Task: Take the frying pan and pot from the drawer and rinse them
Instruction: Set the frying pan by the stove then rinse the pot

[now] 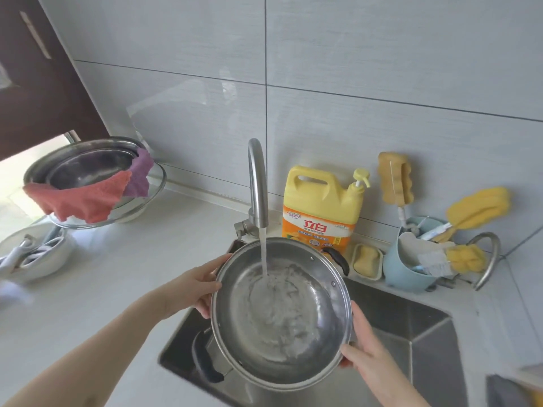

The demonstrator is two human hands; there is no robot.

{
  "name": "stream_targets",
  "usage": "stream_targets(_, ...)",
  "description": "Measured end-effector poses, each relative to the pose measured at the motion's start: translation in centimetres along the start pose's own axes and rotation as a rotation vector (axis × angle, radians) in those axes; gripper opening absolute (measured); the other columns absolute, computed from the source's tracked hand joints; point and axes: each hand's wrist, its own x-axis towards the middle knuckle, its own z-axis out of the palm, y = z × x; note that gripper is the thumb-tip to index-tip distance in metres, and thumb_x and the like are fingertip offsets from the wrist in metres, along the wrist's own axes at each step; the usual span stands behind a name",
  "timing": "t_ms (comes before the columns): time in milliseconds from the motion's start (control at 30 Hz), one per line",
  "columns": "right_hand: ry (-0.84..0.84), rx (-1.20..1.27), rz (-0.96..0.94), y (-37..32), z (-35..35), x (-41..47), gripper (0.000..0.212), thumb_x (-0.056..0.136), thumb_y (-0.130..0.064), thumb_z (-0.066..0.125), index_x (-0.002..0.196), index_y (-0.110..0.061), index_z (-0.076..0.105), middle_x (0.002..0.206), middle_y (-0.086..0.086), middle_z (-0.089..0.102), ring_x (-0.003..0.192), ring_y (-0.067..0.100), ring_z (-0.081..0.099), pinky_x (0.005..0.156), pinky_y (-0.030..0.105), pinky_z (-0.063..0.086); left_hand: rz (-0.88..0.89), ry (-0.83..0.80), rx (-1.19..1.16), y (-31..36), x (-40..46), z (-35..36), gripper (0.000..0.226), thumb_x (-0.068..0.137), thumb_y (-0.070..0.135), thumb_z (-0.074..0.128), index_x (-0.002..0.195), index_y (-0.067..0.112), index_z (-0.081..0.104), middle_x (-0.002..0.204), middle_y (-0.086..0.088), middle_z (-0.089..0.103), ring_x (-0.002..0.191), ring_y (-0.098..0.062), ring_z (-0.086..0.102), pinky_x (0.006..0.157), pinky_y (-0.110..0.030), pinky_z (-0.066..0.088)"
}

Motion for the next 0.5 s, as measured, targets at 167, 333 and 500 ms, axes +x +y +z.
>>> stream_targets(167, 0.002, -0.174, -0.068, -4.0, -2.9, 0.8, 0.085, 0.091, 0.008, 0.047, 0.141, -0.057, 0.024, 0.127, -0.031, 0.057, 0.093, 0.015, 0.068, 0.076, 0.024, 0.056, 0.023, 0.022, -0.160, -2.1, 0.4, 2.6, 0.064, 0.100, 0.003, 0.050, 0.142, 0.047, 0.032, 0.109, -0.022, 0.068, 0.083, -0.037, 0.068, 0.074, -0.044, 0.060)
stream_targets(333, -0.047, -0.184, -0.038, -4.4, -5.0, 0.4, 0.085, 0.088, 0.008, 0.047, 0.139, -0.058, 0.030, 0.123, -0.023, 0.062, 0.087, 0.028, 0.066, 0.078, 0.032, 0.055, 0.004, -0.033, -0.185, -1.7, 0.6, 3.4, 0.065, 0.097, 0.004, 0.055, 0.144, 0.044, 0.036, 0.096, -0.016, 0.070, 0.075, -0.031, 0.066, 0.066, -0.037, 0.059)
stream_targets(500, -0.024, -0.135, -0.034, -0.8, -3.6, 0.4, 0.081, 0.091, 0.002, 0.053, 0.143, -0.055, 0.027, 0.133, -0.014, 0.058, 0.078, 0.014, 0.062, 0.073, 0.032, 0.052, 0.036, -0.001, -0.079, 0.2, 0.2, 2.8, 0.062, 0.097, 0.001, 0.053, 0.139, 0.043, 0.038, 0.090, -0.006, 0.073, 0.070, -0.022, 0.069, 0.060, -0.032, 0.058)
